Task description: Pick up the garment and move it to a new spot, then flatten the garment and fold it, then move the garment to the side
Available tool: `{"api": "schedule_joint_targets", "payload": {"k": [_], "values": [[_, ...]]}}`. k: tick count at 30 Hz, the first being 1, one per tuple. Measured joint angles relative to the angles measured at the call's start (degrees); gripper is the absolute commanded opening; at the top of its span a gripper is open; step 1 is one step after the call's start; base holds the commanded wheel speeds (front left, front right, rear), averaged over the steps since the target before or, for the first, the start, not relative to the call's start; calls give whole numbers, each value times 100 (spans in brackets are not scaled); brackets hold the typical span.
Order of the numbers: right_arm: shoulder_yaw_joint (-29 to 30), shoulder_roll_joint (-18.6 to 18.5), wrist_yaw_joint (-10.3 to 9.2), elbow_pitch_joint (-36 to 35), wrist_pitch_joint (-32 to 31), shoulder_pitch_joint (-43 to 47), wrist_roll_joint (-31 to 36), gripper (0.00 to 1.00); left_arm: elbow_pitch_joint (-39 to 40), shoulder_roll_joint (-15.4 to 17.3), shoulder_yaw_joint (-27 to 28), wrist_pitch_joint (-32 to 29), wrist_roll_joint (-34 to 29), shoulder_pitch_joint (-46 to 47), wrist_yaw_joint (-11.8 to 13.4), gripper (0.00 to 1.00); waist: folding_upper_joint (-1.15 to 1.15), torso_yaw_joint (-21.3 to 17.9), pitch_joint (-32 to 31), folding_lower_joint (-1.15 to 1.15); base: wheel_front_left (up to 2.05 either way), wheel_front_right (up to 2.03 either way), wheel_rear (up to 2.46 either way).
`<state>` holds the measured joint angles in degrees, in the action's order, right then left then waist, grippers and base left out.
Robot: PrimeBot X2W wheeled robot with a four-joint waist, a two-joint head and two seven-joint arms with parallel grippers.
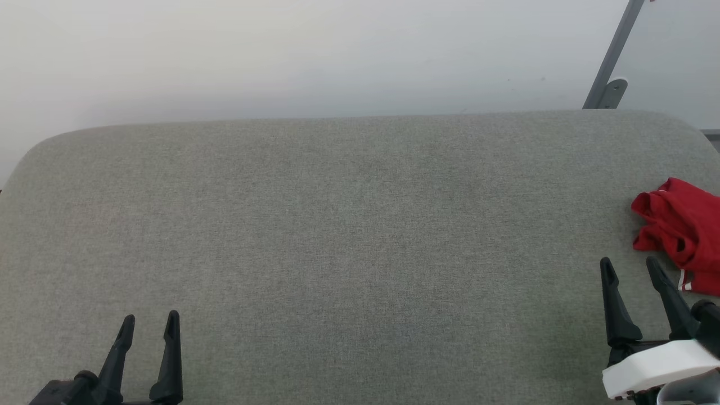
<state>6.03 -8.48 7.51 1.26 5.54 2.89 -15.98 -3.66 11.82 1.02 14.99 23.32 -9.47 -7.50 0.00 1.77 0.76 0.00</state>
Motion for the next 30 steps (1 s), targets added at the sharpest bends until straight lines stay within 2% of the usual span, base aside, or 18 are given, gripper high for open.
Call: {"api": "schedule_joint_targets", "payload": {"k": [7,8,13,30], "values": [[-46,11,0,-1,-7,5,-2,100,-2,-19,-7,0,11,41,0,100,0,21,40,0,0,0,0],[-47,21,0,27,-4,7,-1,0,-25,-33,-11,-4,18,38,-1,0,0,22,44,0,0,0,0],[-62,119,0,294,-8,120,-23,0,-277,-178,-71,-32,65,-42,-1,0,0,20,44,0,0,0,0],[-38,221,0,510,-260,-15,-1660,0,-472,-296,-10,-445,1588,198,0,0,0,-7,30,0,0,0,0]]}}
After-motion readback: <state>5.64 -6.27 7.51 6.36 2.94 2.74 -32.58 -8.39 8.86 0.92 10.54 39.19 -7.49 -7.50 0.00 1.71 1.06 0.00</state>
